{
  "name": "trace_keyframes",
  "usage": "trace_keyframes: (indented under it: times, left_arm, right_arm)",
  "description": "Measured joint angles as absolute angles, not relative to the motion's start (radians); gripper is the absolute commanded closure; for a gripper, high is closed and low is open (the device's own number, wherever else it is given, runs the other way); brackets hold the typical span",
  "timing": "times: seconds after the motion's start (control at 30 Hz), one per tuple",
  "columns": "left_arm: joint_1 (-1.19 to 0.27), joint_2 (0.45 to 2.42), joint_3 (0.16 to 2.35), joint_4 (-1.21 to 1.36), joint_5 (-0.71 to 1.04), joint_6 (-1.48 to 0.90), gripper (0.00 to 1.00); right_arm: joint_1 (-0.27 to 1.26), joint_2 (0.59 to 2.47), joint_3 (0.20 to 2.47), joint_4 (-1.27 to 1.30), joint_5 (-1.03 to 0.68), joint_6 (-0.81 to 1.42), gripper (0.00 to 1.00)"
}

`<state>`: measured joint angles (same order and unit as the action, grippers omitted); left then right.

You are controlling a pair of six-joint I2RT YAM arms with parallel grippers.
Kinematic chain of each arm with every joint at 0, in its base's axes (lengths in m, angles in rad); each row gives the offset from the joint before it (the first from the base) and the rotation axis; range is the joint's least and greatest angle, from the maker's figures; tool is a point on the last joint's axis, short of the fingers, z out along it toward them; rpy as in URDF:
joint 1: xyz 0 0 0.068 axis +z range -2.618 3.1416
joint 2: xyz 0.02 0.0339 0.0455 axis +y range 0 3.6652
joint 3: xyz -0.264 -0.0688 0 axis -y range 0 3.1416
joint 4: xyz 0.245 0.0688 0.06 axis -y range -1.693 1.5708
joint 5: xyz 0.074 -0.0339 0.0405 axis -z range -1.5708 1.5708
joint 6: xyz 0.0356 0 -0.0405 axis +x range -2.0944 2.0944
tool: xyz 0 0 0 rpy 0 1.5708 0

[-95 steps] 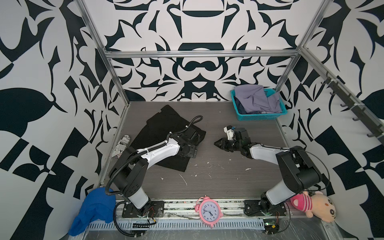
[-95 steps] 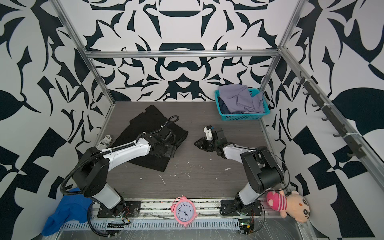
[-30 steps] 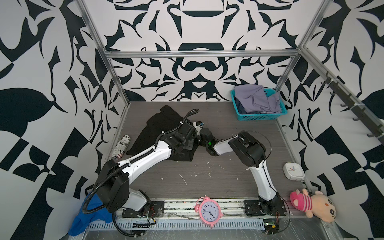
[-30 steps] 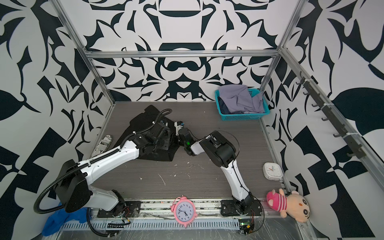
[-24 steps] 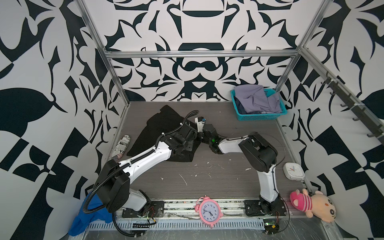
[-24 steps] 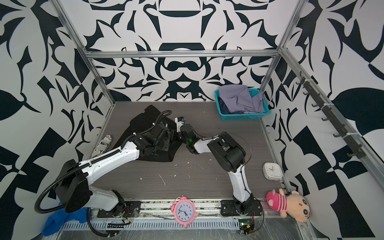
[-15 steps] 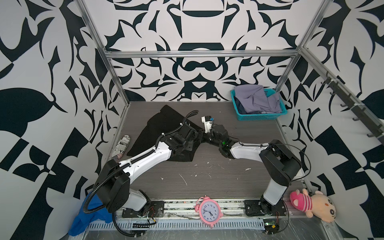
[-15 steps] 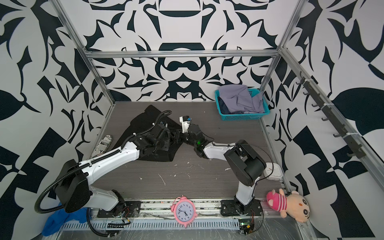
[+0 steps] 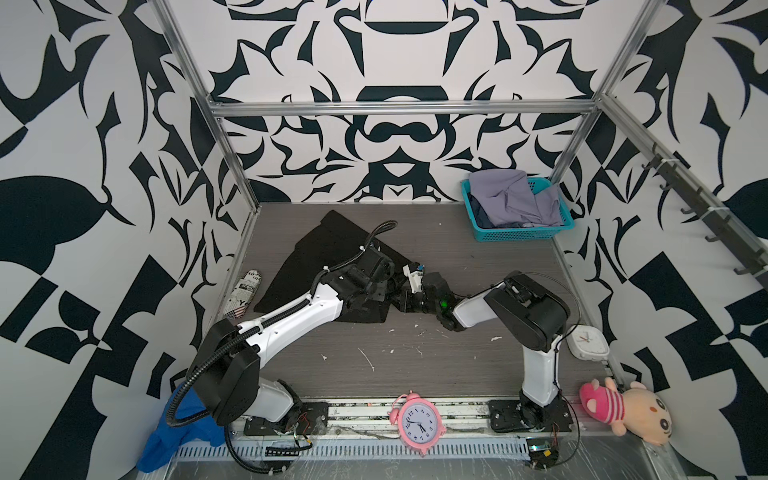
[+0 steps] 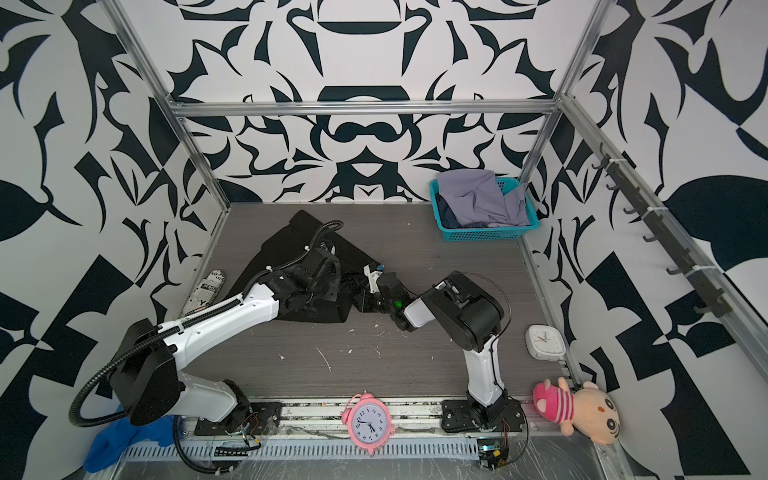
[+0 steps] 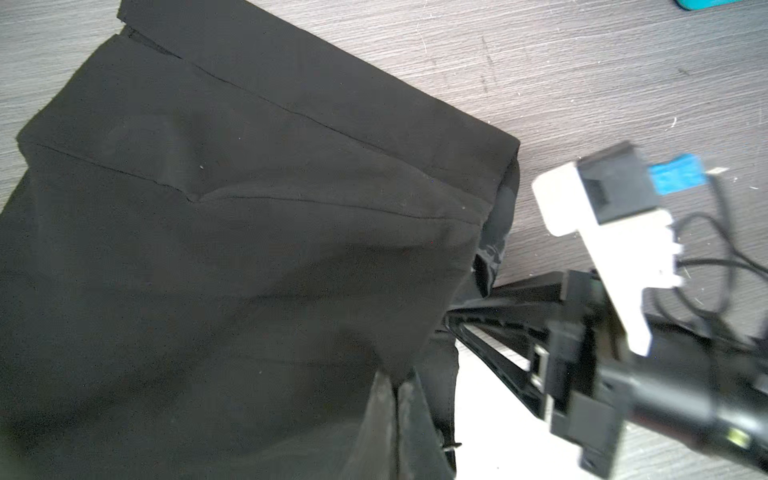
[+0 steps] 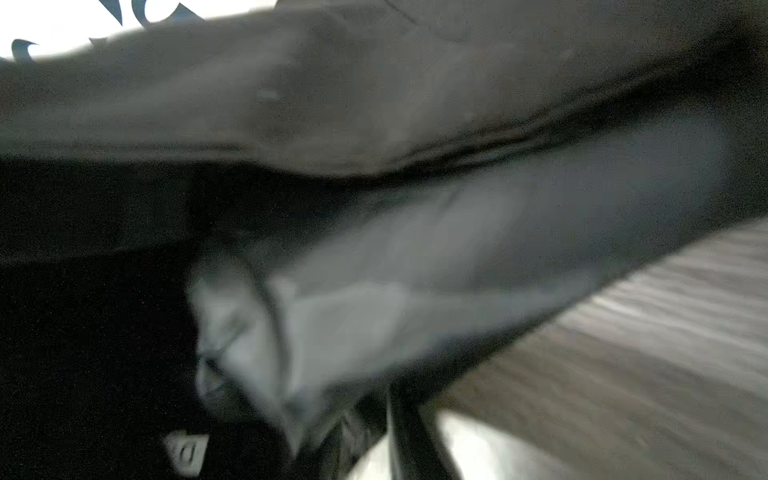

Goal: Fold and stack the skirts

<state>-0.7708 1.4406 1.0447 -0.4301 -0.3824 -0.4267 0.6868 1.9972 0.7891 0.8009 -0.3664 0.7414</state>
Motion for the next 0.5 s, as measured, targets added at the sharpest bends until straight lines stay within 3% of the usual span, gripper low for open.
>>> trace_keyframes:
  times: [0.5]
  left_arm:
    - [-0.771, 1.441, 1.045, -0.429, -0.373, -0.425, 1.0]
  right_arm:
    - [0.693, 2.147, 1.045, 0.83, -0.314, 0.744, 0.84]
